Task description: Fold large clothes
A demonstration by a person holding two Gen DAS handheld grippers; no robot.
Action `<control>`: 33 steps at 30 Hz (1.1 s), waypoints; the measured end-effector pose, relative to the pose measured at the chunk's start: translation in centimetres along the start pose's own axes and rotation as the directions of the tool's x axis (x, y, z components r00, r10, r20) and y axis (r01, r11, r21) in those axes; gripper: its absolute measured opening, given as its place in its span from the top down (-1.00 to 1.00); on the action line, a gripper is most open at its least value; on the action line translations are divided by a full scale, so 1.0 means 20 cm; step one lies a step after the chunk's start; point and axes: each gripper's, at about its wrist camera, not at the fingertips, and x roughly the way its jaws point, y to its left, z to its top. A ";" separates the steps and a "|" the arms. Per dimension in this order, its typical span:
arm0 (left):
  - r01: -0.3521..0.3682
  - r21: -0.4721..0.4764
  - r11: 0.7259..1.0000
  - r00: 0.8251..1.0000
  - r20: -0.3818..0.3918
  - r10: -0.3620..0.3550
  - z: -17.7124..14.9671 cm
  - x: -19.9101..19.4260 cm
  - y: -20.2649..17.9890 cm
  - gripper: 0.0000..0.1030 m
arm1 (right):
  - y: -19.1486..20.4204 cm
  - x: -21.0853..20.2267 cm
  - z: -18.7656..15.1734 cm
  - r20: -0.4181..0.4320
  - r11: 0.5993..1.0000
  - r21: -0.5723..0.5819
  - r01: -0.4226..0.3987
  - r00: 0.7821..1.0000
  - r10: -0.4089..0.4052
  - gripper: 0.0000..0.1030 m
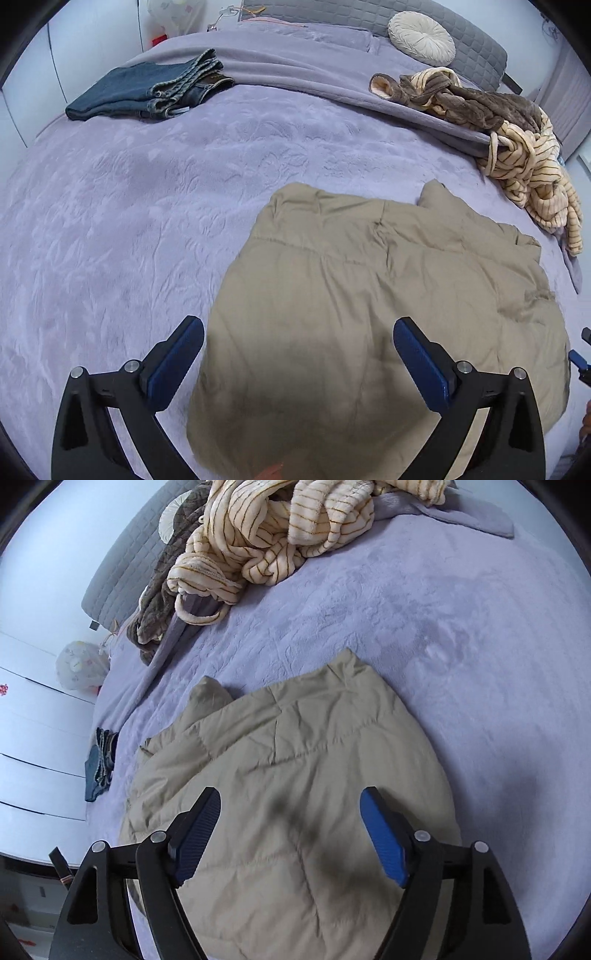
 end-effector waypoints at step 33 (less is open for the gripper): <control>0.318 -0.545 0.776 0.903 -0.076 -0.423 -0.53 0.24 0.38 -1.00 | -0.27 0.25 -0.52 -0.007 0.810 0.509 -0.291 0.940 0.341 -1.00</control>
